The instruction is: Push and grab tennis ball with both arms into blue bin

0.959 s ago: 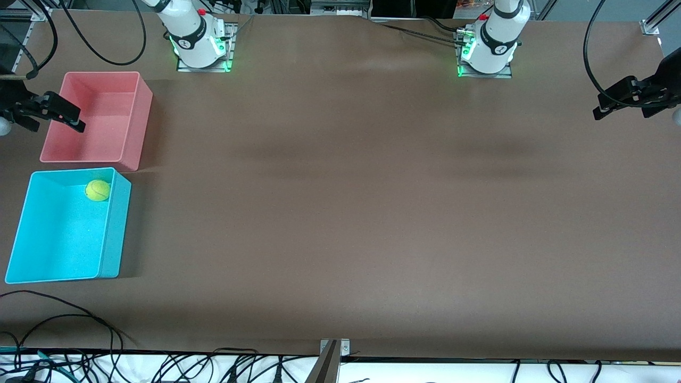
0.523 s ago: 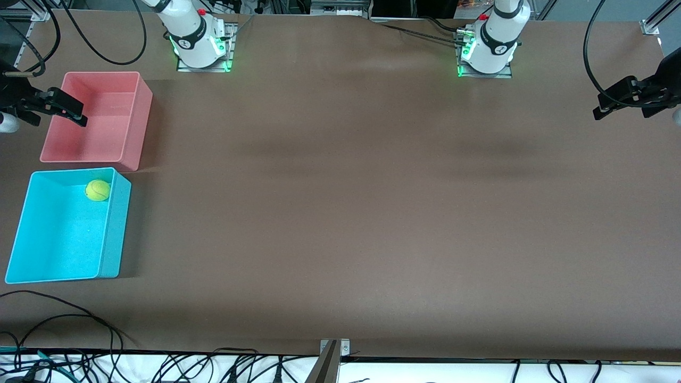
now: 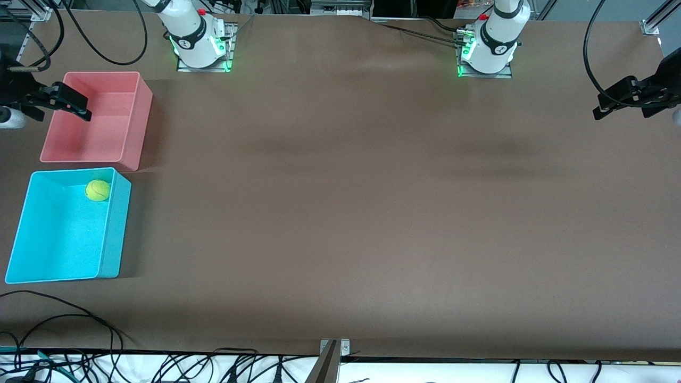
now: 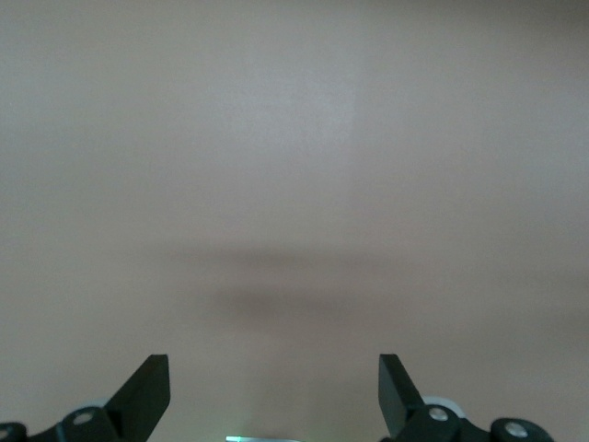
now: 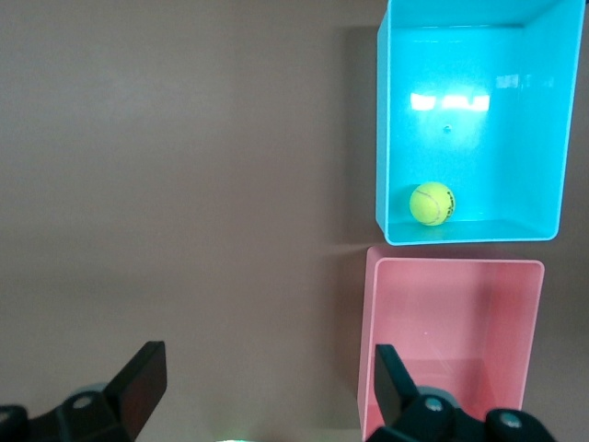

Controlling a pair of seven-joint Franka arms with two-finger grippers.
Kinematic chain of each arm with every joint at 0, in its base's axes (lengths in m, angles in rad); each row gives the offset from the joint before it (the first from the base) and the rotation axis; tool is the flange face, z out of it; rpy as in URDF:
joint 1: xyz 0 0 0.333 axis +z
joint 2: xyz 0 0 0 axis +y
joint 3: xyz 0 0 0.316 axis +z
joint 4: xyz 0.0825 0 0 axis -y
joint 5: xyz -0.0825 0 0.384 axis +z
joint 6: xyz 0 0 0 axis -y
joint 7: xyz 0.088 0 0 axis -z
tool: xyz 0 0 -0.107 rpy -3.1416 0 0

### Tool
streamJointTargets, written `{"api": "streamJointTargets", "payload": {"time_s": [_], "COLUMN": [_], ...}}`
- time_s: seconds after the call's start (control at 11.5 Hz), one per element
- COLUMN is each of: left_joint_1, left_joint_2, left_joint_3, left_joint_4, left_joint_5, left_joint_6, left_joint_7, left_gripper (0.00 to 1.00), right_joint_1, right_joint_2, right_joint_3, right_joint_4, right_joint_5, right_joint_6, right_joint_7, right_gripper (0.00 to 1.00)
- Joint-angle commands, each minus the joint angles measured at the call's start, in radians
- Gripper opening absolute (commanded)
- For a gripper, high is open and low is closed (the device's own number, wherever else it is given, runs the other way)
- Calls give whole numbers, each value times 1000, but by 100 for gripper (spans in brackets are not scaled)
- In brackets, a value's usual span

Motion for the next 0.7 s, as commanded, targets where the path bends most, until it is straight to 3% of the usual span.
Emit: {"api": "streamJointTargets", "payload": {"time_s": [0.0, 0.61], "left_joint_1": [3, 4], "left_joint_2": [7, 7], "left_joint_3": [-4, -4], "left_joint_4": [24, 24], "left_joint_5": [11, 11], "left_joint_6": [-19, -19], "left_joint_7": [-4, -4], "left_gripper": [100, 100], "right_joint_1": [-1, -4], "right_joint_2": [6, 12], "right_joint_3": [28, 32], "right_joint_4": [30, 26], "right_joint_5": [-18, -12], "right_joint_6": [-21, -1], "right_joint_7": [34, 43], "right_gripper": [100, 100]}}
